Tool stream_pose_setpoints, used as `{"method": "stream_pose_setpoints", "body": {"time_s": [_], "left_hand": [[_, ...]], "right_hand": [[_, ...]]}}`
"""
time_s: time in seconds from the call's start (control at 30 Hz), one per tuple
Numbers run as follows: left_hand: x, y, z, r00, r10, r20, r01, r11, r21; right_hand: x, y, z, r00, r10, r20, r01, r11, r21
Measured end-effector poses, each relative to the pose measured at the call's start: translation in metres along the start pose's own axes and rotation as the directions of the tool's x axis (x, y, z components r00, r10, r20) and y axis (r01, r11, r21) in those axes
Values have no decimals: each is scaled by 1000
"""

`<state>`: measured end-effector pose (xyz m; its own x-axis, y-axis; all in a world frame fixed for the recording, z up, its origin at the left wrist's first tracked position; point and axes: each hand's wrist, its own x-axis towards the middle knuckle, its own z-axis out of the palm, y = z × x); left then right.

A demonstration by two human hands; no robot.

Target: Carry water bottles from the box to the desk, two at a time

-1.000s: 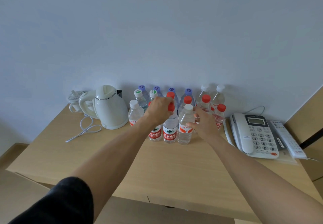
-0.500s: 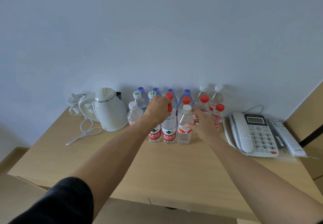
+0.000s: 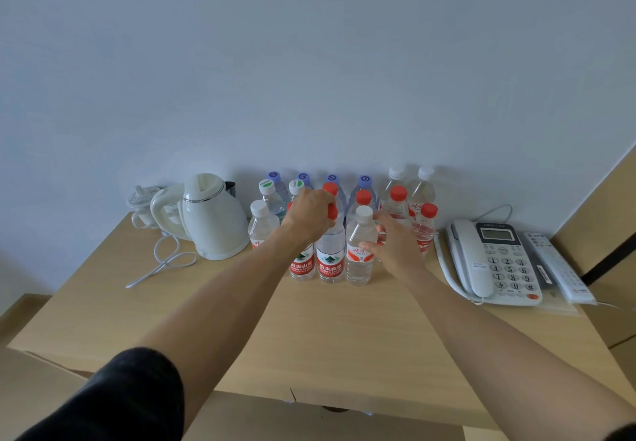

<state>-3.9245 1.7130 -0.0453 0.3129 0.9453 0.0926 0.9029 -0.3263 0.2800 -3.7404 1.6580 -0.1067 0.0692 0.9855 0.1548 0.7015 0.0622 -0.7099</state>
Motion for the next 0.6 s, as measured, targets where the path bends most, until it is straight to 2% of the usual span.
{"method": "stream_pose_setpoints", "body": {"time_s": [0.3, 0.43, 0.53, 0.6], "left_hand": [[-3, 0, 0, 1000, -1, -1, 1, 1000, 12], [-4, -1, -8, 1000, -13, -20, 12, 998, -63], [-6, 1, -23, 995, -38, -94, 24, 989, -148], [-5, 1, -34, 983, -67, -169, 48, 992, -115]], "right_hand": [[0, -1, -1, 1000, 2, 17, -1, 1000, -29], [0, 0, -6, 999, -13, 33, 15, 998, -64], [2, -2, -15, 999, -30, 26, 32, 994, -103], [4, -5, -24, 1000, -22, 4, 22, 995, -101]]}}
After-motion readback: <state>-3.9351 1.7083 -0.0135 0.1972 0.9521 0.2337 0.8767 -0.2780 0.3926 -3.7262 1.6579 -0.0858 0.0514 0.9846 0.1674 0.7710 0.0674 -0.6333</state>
